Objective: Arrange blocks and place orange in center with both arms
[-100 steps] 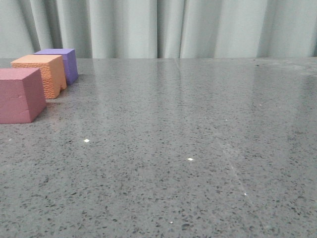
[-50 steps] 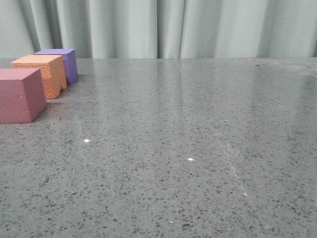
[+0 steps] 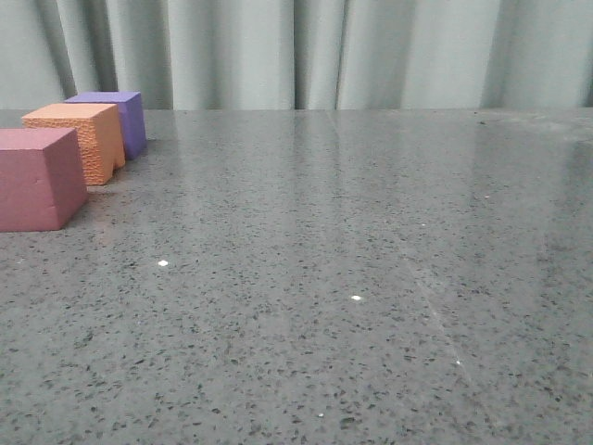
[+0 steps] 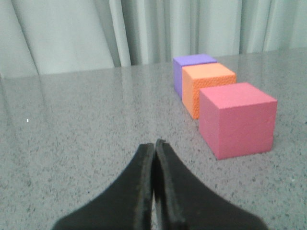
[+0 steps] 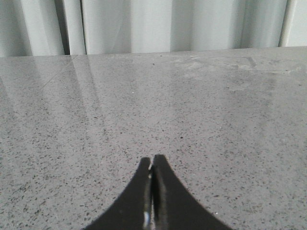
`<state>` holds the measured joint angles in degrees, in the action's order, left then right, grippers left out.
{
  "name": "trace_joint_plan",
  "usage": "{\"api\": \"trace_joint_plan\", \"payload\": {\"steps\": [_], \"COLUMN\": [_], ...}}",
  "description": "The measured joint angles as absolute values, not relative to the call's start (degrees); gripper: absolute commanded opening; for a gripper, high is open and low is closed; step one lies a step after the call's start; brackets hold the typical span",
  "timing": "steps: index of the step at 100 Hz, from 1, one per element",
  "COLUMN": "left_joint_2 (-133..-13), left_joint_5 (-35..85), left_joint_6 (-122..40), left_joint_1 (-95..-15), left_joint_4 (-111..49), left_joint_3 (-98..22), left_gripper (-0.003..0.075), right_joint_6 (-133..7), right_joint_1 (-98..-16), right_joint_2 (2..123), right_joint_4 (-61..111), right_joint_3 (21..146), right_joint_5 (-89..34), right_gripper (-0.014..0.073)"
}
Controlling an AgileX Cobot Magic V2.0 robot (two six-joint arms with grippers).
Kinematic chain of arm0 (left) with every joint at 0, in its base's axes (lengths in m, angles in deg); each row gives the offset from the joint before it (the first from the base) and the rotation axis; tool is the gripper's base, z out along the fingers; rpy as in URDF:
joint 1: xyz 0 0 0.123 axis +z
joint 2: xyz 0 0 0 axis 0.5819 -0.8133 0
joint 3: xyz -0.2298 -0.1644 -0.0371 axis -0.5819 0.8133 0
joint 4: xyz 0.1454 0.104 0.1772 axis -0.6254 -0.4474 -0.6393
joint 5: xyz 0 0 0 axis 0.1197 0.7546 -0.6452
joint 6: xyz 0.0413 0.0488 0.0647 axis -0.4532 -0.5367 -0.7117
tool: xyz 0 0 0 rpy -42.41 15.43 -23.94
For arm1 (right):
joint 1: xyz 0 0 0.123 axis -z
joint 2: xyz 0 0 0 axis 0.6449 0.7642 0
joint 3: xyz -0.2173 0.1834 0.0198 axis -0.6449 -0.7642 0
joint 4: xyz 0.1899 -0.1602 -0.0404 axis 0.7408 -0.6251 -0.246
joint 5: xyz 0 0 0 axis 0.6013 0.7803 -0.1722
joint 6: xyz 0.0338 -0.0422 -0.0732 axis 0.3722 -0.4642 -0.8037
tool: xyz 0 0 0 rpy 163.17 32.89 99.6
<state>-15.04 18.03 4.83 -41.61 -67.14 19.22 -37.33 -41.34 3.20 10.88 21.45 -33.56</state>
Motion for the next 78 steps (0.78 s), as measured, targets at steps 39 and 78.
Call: {"api": "trace_joint_plan", "payload": {"steps": [39, 78], "left_joint_2": [-15.0, -15.0], "left_joint_5": [16.7, 16.6], "left_joint_6": [4.9, 4.9], "left_joint_1": [-41.6, -41.6], "left_joint_4": [-67.6, -67.6], "left_joint_3": [19.2, 19.2], "left_gripper": [-0.0019, -0.0019], "right_joint_6": [-37.3, -37.3], "right_joint_1": [-41.3, -41.3], "right_joint_2": [3.2, 3.2], "right_joint_4": [10.9, 10.9], "right_joint_3": [21.5, 21.5], "right_joint_5": [-33.6, -33.6], "right_gripper": [-0.0067, -0.0067]}}
